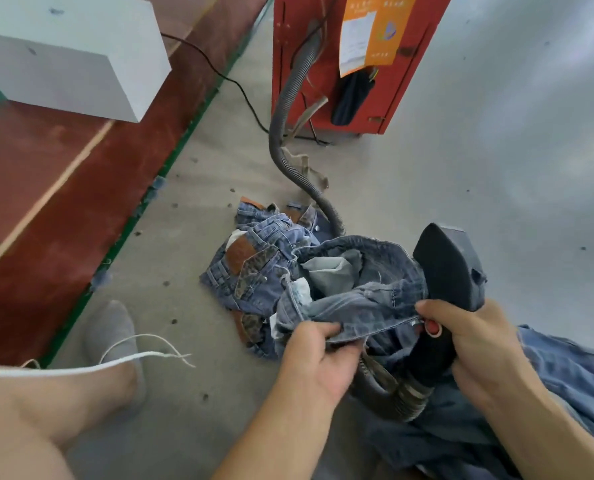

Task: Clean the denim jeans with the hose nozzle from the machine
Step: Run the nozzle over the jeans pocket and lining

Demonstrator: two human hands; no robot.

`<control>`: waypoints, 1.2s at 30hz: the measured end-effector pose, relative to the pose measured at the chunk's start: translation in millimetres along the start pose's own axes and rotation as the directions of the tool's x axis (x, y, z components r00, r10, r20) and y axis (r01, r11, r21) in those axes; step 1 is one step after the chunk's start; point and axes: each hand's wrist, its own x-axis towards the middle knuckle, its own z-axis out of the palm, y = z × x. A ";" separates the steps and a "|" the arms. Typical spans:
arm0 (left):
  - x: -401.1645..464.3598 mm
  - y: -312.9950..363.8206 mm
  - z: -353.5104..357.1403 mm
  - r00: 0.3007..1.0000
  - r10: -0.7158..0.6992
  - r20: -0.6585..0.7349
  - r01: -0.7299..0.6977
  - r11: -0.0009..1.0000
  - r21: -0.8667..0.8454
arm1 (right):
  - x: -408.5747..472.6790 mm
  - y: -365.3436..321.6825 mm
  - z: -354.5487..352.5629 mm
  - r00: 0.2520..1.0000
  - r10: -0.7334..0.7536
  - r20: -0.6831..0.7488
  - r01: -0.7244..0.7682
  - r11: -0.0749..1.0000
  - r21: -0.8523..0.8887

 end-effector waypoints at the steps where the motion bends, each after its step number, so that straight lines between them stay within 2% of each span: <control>1: -1.3 4.5 -0.7 0.999 0.015 0.043 -0.014 1.000 -0.027 | -1.2 2.3 0.8 1.000 0.004 0.000 -0.004 0.999 -0.037; 4: -0.1 4.2 -16.2 0.985 -0.004 0.172 0.021 0.995 -0.096 | -3.4 7.9 3.9 0.999 0.035 -0.007 -0.035 0.993 -0.117; 6: -3.7 4.4 -28.2 0.942 -0.093 0.323 0.113 0.993 -0.044 | -5.1 8.3 6.5 0.999 0.042 -0.010 -0.043 0.987 -0.155; 8: -7.4 7.7 -34.6 0.901 -0.165 0.401 0.172 0.985 0.019 | -7.3 8.7 8.3 0.999 0.042 0.009 -0.040 0.979 -0.201; 10: -7.7 10.9 -36.8 0.894 -0.227 0.386 0.182 0.972 0.151 | -12.8 8.7 12.0 0.998 0.047 0.039 -0.036 0.967 -0.252; 12: -7.4 9.5 -36.4 0.908 -0.247 0.337 0.133 0.936 0.326 | -19.4 10.1 15.9 0.996 0.055 0.070 -0.035 0.963 -0.267; 15: -1.1 10.8 -41.1 0.938 -0.206 0.277 0.073 0.903 0.424 | -25.4 14.1 18.1 0.997 0.068 0.045 -0.055 0.966 -0.254; 19: 14.1 7.5 -49.0 0.967 -0.026 0.253 -0.049 0.956 0.288 | -25.3 16.9 14.9 0.989 0.146 -0.023 -0.148 0.968 -0.205; 22: 17.9 -3.3 -54.3 0.945 0.040 0.325 -0.102 0.979 0.176 | -27.4 21.1 17.1 0.981 0.191 -0.019 -0.189 0.944 -0.270; 24: 20.3 -7.3 -53.2 0.927 0.085 0.366 -0.155 0.974 0.164 | -29.0 25.1 20.4 0.978 0.206 0.024 -0.186 0.923 -0.338; 26: 24.2 -5.7 -50.5 0.933 0.112 0.343 -0.192 0.959 0.209 | -32.9 21.0 23.1 0.986 0.163 0.041 -0.133 0.906 -0.401; 28: 28.6 -1.4 -51.5 0.942 0.152 0.298 -0.227 0.944 0.237 | -37.8 4.3 21.7 0.999 0.035 -0.005 -0.034 0.919 -0.393; 30: 29.7 3.5 -51.6 0.921 0.232 0.312 -0.306 0.927 0.215 | -43.2 -21.9 13.6 0.985 -0.172 -0.013 0.141 0.848 -0.511; 32: 31.9 5.5 -48.5 0.892 0.293 0.344 -0.376 0.903 0.205 | -47.0 -44.3 3.1 0.945 -0.321 0.072 0.284 0.690 -0.666; 34: 33.0 3.4 -43.1 0.871 0.305 0.384 -0.414 0.878 0.241 | -48.5 -54.8 -2.1 0.904 -0.364 0.225 0.399 0.525 -0.752; 36: 34.4 0.2 -40.1 0.858 0.316 0.405 -0.444 0.852 0.278 | -48.8 -55.2 0.2 0.865 -0.342 0.366 0.486 0.397 -0.778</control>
